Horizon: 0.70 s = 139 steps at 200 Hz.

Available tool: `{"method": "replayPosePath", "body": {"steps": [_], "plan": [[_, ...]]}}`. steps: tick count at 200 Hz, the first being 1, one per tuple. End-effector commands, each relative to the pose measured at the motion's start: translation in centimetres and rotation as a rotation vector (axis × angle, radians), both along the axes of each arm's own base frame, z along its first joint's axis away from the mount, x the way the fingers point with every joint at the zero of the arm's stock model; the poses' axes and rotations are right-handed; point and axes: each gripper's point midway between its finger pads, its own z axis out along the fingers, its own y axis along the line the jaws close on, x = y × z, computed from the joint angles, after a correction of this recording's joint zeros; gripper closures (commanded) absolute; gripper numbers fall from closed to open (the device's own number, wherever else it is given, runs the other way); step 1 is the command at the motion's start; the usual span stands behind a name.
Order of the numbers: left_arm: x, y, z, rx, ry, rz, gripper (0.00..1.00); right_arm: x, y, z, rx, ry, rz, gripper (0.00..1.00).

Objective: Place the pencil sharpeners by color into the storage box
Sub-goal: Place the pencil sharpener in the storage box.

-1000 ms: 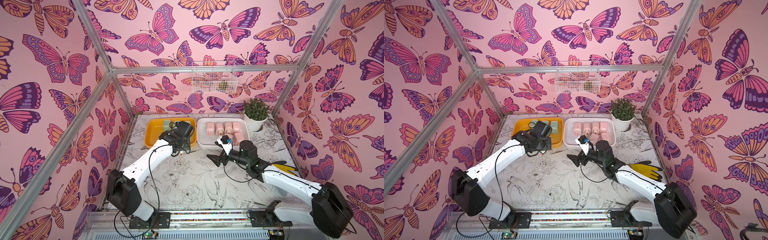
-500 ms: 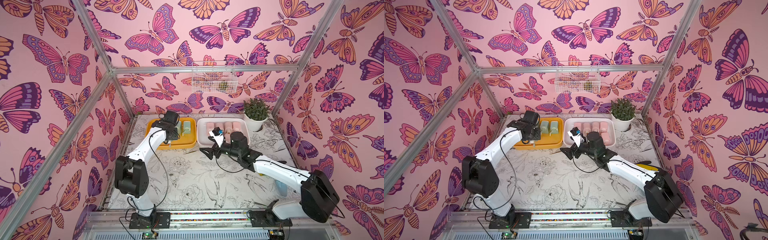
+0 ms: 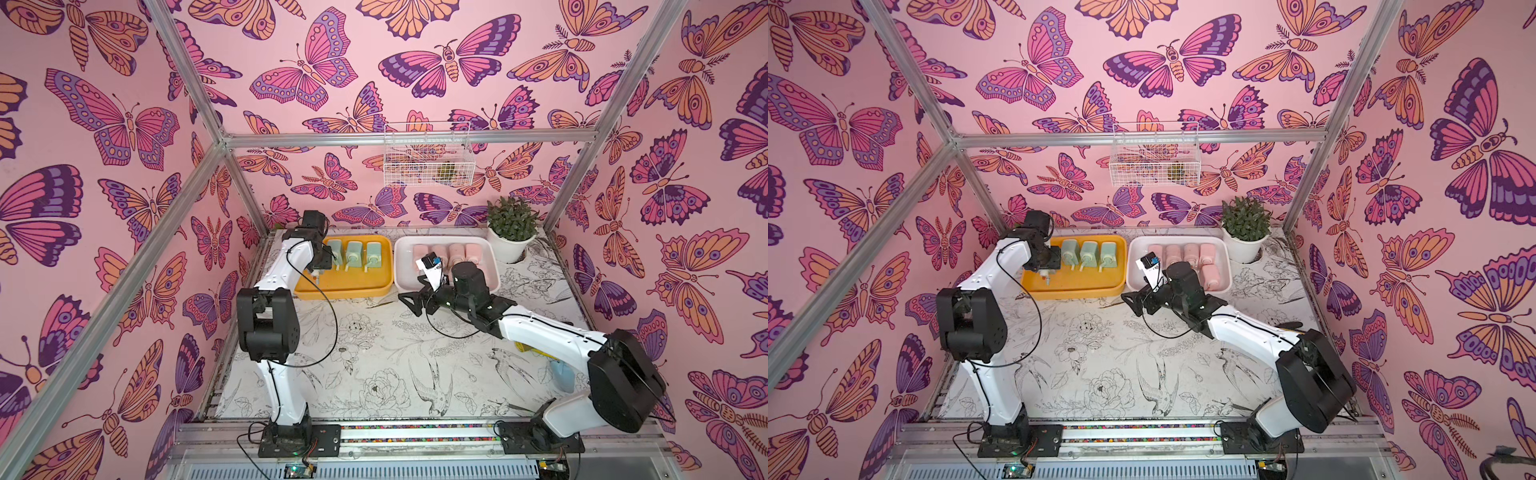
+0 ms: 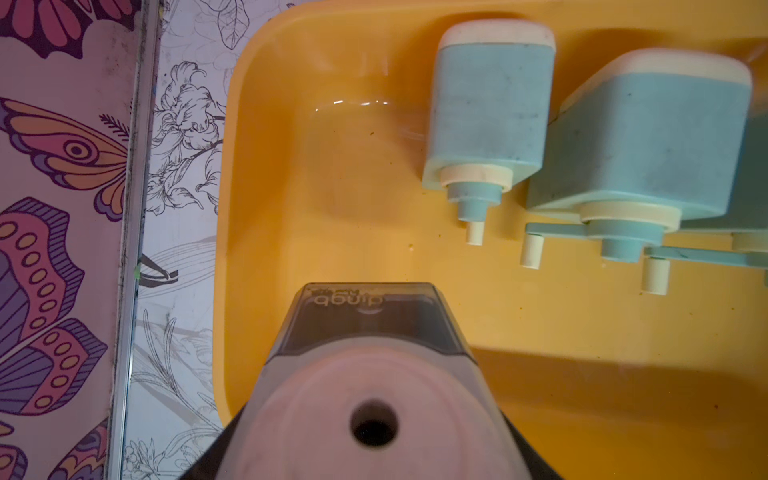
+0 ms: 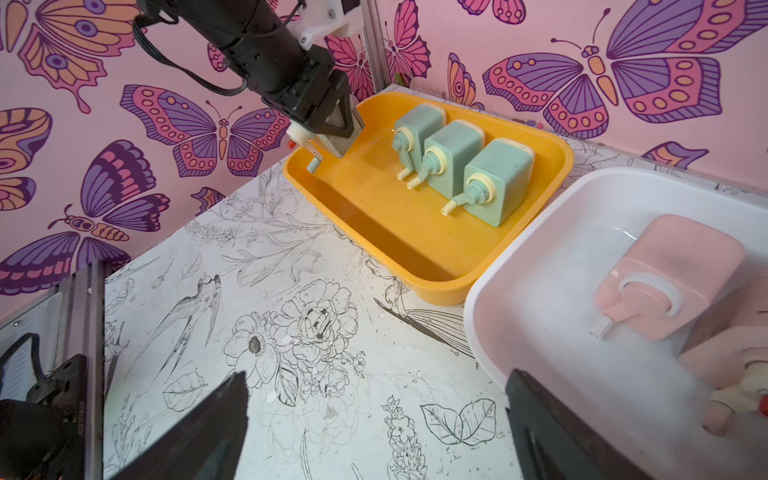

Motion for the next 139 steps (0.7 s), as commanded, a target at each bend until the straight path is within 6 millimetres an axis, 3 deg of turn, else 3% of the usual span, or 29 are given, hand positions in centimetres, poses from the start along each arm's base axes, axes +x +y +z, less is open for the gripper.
{"method": "replayPosePath", "body": {"steps": [1,83,139], "plan": [[1.1,0.8,-0.7,-0.018,0.018,-0.034,1.0,0.7,-0.2,1.1,0.015,-0.006,-0.059,0.01],[5.4,2.3,-3.5,-0.039,0.089,-0.014,1.0,1.6,-1.7,0.6,-0.013,0.001,-0.16,0.01],[5.8,2.1,-5.6,-0.066,0.138,-0.021,0.93,1.6,-2.4,0.5,-0.032,-0.005,-0.186,0.01]]}}
